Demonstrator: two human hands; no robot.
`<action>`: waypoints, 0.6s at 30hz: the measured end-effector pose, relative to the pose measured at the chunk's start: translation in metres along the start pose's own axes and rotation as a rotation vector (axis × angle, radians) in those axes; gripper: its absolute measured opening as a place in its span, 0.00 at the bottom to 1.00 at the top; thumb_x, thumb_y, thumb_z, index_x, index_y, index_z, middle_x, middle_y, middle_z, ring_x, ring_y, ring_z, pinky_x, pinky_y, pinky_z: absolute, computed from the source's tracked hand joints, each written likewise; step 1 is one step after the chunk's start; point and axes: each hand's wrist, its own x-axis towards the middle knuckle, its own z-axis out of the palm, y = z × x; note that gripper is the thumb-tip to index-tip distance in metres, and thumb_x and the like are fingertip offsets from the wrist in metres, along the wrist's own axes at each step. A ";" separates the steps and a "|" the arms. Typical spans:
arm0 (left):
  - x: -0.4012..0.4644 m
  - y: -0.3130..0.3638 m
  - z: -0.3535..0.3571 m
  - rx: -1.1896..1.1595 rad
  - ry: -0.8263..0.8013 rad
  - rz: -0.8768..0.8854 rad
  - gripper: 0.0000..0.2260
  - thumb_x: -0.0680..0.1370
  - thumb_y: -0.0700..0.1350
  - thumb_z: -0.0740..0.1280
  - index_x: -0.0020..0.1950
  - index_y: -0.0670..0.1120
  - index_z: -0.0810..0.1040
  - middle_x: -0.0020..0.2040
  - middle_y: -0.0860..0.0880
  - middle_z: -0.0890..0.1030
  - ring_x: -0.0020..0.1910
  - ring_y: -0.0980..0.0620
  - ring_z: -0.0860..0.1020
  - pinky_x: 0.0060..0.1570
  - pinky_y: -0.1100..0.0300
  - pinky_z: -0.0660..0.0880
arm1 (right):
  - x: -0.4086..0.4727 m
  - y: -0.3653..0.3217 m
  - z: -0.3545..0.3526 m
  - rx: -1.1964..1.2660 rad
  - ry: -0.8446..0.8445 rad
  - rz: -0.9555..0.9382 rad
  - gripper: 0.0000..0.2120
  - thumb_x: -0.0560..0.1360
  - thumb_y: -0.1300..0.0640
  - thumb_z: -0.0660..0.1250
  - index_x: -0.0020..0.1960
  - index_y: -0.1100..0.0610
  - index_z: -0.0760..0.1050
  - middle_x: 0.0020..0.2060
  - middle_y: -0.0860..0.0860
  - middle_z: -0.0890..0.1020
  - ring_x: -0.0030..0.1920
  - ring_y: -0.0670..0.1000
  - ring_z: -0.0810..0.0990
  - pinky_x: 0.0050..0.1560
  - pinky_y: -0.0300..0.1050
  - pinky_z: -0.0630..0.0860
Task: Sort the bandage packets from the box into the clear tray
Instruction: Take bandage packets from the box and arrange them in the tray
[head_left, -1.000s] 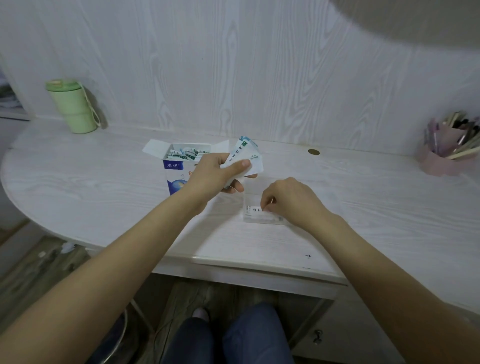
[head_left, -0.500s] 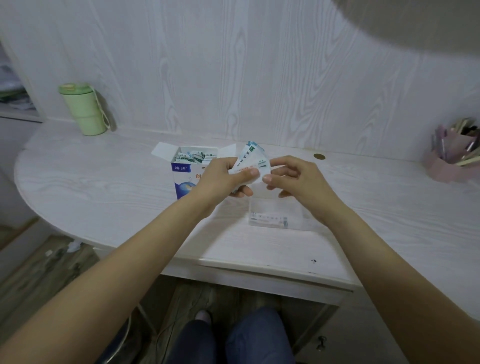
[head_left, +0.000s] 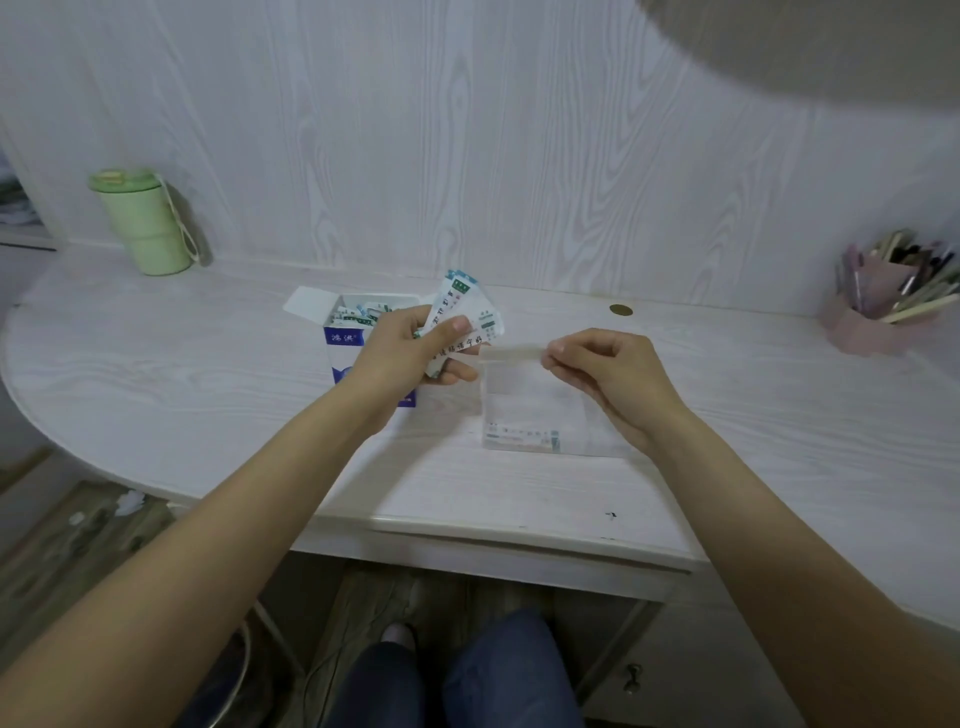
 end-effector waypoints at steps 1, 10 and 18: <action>0.000 0.001 0.000 -0.005 0.013 0.009 0.07 0.79 0.44 0.65 0.54 0.43 0.78 0.45 0.46 0.85 0.32 0.53 0.82 0.32 0.65 0.77 | 0.001 0.001 -0.001 0.004 0.016 0.002 0.05 0.74 0.64 0.69 0.41 0.65 0.80 0.37 0.56 0.83 0.40 0.49 0.83 0.46 0.35 0.79; 0.000 0.000 0.009 -0.003 0.013 0.027 0.05 0.79 0.43 0.64 0.52 0.44 0.78 0.43 0.47 0.85 0.29 0.54 0.81 0.33 0.65 0.78 | 0.002 0.016 0.004 -0.748 0.043 -0.082 0.04 0.70 0.65 0.73 0.44 0.60 0.81 0.35 0.51 0.79 0.34 0.42 0.77 0.31 0.22 0.68; -0.002 -0.001 0.010 -0.001 0.005 0.013 0.07 0.80 0.43 0.63 0.54 0.42 0.77 0.43 0.46 0.84 0.28 0.55 0.80 0.33 0.64 0.77 | 0.001 0.022 0.009 -1.031 -0.010 -0.111 0.03 0.70 0.65 0.72 0.43 0.59 0.81 0.34 0.46 0.76 0.42 0.50 0.77 0.41 0.38 0.74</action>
